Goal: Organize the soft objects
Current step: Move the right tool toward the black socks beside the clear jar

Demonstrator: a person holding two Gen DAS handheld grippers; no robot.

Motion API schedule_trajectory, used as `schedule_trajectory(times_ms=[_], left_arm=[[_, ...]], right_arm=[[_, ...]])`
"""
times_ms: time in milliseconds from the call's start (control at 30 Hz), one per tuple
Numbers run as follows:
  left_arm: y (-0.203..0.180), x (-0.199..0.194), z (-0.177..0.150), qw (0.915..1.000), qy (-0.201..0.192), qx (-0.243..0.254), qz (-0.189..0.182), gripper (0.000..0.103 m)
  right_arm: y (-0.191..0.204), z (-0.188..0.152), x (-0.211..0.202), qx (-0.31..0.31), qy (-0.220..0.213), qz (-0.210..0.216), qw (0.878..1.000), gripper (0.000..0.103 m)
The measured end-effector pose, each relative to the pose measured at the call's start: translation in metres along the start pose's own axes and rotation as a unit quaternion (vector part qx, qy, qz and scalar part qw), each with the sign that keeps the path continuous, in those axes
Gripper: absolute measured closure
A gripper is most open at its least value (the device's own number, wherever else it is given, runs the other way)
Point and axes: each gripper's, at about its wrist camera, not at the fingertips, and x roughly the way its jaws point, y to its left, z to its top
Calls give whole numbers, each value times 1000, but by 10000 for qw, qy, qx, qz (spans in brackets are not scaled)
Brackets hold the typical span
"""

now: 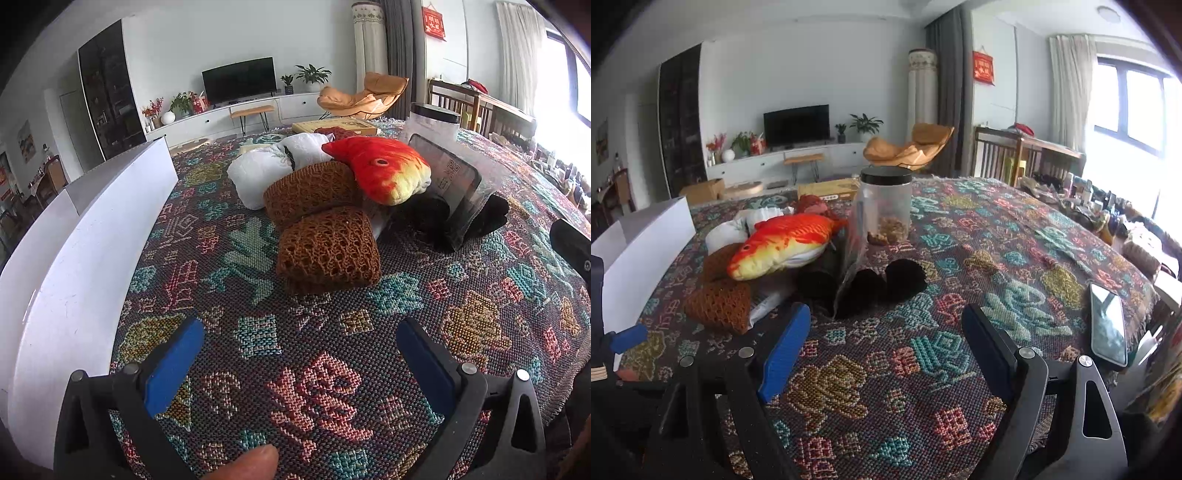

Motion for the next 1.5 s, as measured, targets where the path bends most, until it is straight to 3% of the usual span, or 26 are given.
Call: schedule_trajectory(times_ms=[600,867,1033,1300,1500], left_arm=[[12,20,-10,9997,244,-21,50,0],[22,46,-18,9972,729,-132,-45,0],[34,58,-13,9951,880,-329,-301,0],[47,82,9,9931,1031,19,-554,0],[62,106,26,9947,873,-27,-541,0]], right_arm=[[-1,0,0,2,-9,12,10000,17],[-1,0,1,26,-5,35,10000,17],[-4,0,4,143,43,83,9999,17],[-2,-2,5,92,80,108,9999,17],[-6,-2,6,164,129,149,9997,17]])
